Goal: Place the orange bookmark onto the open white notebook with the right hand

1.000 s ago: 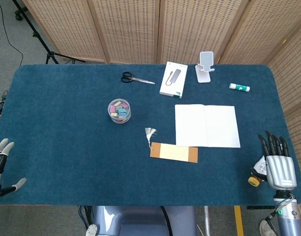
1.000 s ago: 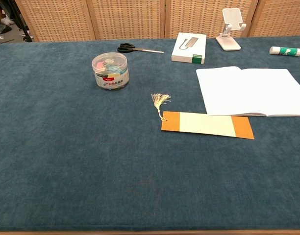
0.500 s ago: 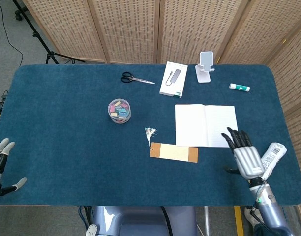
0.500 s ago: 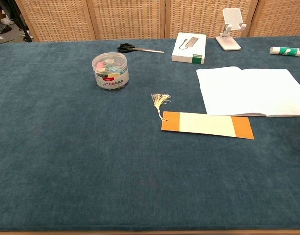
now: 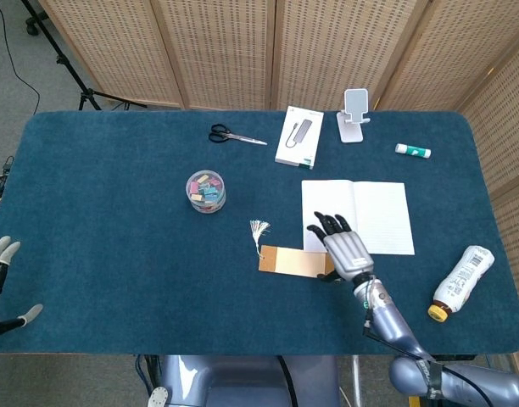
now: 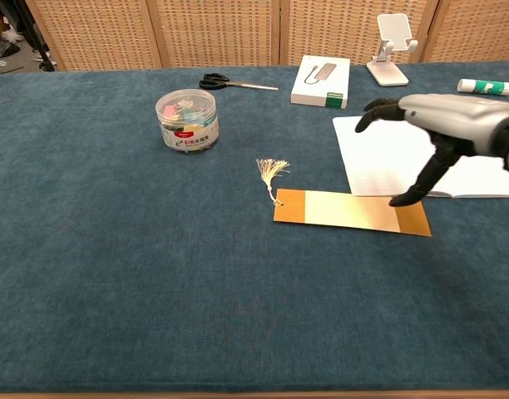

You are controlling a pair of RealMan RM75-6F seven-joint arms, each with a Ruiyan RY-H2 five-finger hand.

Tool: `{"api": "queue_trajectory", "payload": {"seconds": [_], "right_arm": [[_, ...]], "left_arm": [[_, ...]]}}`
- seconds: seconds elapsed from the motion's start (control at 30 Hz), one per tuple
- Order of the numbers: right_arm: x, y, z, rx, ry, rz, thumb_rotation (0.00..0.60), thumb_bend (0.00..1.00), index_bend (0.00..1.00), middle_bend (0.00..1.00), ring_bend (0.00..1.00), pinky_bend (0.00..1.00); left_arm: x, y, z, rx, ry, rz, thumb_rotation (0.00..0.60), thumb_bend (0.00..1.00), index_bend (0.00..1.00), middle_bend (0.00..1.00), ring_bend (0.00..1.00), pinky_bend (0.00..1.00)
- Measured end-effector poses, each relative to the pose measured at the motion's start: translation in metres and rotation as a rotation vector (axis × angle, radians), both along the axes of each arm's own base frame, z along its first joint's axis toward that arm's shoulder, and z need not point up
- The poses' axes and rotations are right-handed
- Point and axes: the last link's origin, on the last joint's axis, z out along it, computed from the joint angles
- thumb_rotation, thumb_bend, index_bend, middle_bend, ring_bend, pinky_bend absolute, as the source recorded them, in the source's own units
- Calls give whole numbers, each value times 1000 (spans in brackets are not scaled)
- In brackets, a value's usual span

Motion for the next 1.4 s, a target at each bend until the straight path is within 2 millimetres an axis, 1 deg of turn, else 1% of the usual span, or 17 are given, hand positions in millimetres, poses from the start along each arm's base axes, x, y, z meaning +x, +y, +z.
{"api": "queue_trajectory", "payload": {"seconds": [0.1,0.23,0.4,0.63,0.8,0.9,1.1,1.4], "right_arm": [[15,-1,-20,28,14,-16,600,0,183,0,0,0],[32,0,-42,44,34,-24,600,0,227,0,0,0],[33,-4,-56,36,63,-52,600,0,233,0,0,0],[27,-11,-64,39,88,-86,600,0,267,0,0,0],[22,-13,-67,48,87,-98,600,2,286,0,0,0],[21,-13,-68,49,83,-95,600,2,316,0,0,0],[18,-12,-71,44,77,-91,600,53,405,0,0,0],[12,-10,-73,44,70,-98,600,105,425,0,0,0]], "left_arm": [[-1,0,1,-1,-5,0,600,0,0,0,0,0],[-1,-1,2,-2,-11,-3,600,0,0,0,0,0],[-1,-1,3,-2,-15,-6,600,0,0,0,0,0],[-2,-1,4,2,-19,-4,600,0,0,0,0,0],[-2,0,3,-3,-17,-3,600,0,0,0,0,0],[-1,0,4,-1,-18,-2,600,0,0,0,0,0],[-1,-1,3,-3,-19,-4,600,0,0,0,0,0],[-1,-1,3,-5,-20,-5,600,0,0,0,0,0]]}}
